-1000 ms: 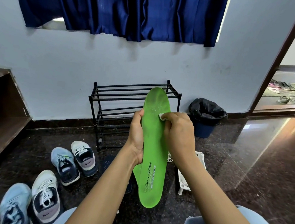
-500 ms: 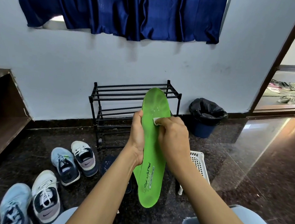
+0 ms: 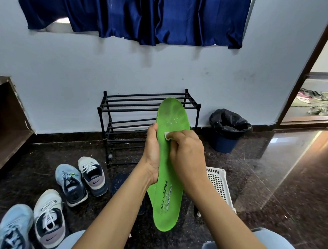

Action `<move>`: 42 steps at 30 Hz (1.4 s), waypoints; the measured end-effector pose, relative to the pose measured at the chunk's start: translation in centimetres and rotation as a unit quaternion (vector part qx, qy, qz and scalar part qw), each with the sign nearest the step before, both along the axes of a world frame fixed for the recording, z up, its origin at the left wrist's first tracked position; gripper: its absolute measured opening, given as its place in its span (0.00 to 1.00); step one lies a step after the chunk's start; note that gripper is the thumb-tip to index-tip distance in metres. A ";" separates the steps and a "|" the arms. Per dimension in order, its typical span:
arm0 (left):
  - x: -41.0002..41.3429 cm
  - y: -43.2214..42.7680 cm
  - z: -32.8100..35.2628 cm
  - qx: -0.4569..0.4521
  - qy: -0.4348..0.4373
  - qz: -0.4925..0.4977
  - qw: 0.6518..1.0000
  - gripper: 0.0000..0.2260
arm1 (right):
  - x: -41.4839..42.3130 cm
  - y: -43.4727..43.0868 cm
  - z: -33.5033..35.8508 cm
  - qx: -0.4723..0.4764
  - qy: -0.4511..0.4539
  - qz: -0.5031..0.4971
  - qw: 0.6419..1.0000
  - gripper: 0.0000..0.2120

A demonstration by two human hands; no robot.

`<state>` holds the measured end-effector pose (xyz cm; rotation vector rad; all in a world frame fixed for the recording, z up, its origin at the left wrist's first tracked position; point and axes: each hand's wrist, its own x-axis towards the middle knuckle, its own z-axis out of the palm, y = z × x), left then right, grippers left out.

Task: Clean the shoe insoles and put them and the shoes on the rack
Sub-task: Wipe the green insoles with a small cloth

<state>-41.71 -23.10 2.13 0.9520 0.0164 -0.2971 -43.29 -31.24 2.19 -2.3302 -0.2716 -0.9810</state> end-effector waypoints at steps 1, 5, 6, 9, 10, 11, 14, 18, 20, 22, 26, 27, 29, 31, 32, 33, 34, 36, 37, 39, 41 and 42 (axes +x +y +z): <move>0.0 -0.1 0.0 0.004 0.000 0.001 1.000 0.27 | 0.4 -0.1 0.2 0.004 -0.003 -0.002 1.000 0.09; 0.0 -0.3 -0.1 0.006 0.007 0.000 1.000 0.28 | 0.8 -0.3 0.5 0.014 -0.009 -0.015 1.000 0.10; 0.1 -0.3 -0.2 0.006 0.008 0.001 1.000 0.28 | 0.6 -0.2 0.4 0.014 -0.009 -0.013 1.000 0.10; 0.2 -0.1 -0.2 -0.004 0.009 0.003 1.000 0.30 | -0.3 0.1 0.1 0.012 -0.003 0.008 1.000 0.10; 0.2 -0.1 -0.2 -0.005 0.009 0.000 1.000 0.29 | -0.1 0.1 0.2 0.011 -0.004 0.010 1.000 0.10; 0.2 -0.1 -0.1 -0.006 0.010 -0.004 1.000 0.28 | 0.2 -0.1 0.5 0.012 -0.007 0.008 1.000 0.10; 0.1 -0.4 -0.1 0.000 0.011 -0.011 1.000 0.27 | 1.0 -0.4 1.0 0.020 -0.013 -0.008 1.000 0.10; 0.0 -0.2 -0.1 -0.003 0.015 -0.007 1.000 0.28 | 0.0 0.2 0.4 0.013 -0.014 0.002 1.000 0.11; 0.0 0.0 0.1 -0.008 0.013 -0.001 1.000 0.27 | -0.4 0.5 0.3 0.011 -0.009 0.015 1.000 0.11; 0.0 -0.1 0.1 -0.007 0.012 -0.002 1.000 0.27 | 0.1 0.2 0.7 0.013 -0.013 0.012 1.000 0.11; -0.4 -0.7 0.1 -0.004 0.023 -0.022 0.999 0.28 | 0.9 -0.5 1.2 0.033 -0.015 -0.009 0.999 0.11; -0.4 -0.7 -0.1 -0.007 0.025 -0.024 0.999 0.29 | 0.7 -0.4 1.1 0.036 -0.015 -0.009 0.999 0.11; -0.3 -0.6 -0.2 -0.011 0.028 -0.017 0.999 0.30 | 0.0 0.2 0.6 0.037 -0.017 0.001 0.999 0.11; -0.3 -0.4 -0.1 -0.011 0.025 -0.003 1.000 0.28 | -0.6 0.5 0.3 0.030 -0.011 0.017 0.999 0.11; -0.2 -0.3 0.0 -0.013 0.023 0.001 1.000 0.27 | -0.5 0.5 0.4 0.025 -0.012 0.021 0.999 0.11; -0.2 -0.2 0.0 -0.014 0.023 0.001 1.000 0.27 | -0.3 0.4 0.5 0.021 -0.016 0.023 0.999 0.11; -0.2 -0.2 0.1 -0.014 0.023 -0.001 1.000 0.27 | 0.0 0.2 0.8 0.021 -0.020 0.022 0.999 0.10; -0.2 -0.4 0.1 -0.011 0.024 -0.010 1.000 0.28 | 0.5 -0.1 1.2 0.033 -0.025 0.012 0.999 0.10; -0.1 -0.5 0.0 -0.012 0.025 -0.014 1.000 0.28 | 0.6 -0.2 1.3 0.038 -0.027 0.008 0.999 0.10; -0.2 -0.6 -0.1 -0.014 0.031 -0.017 0.999 0.29 | 0.5 0.0 1.0 0.042 -0.030 0.009 0.999 0.10; -0.1 -0.5 0.0 -0.014 0.035 -0.007 0.999 0.28 | 0.0 0.4 0.4 0.039 -0.026 0.016 0.999 0.11; -0.1 -0.4 0.1 -0.017 0.035 -0.002 0.999 0.28 | -0.2 0.6 0.2 0.036 -0.022 0.021 0.999 0.11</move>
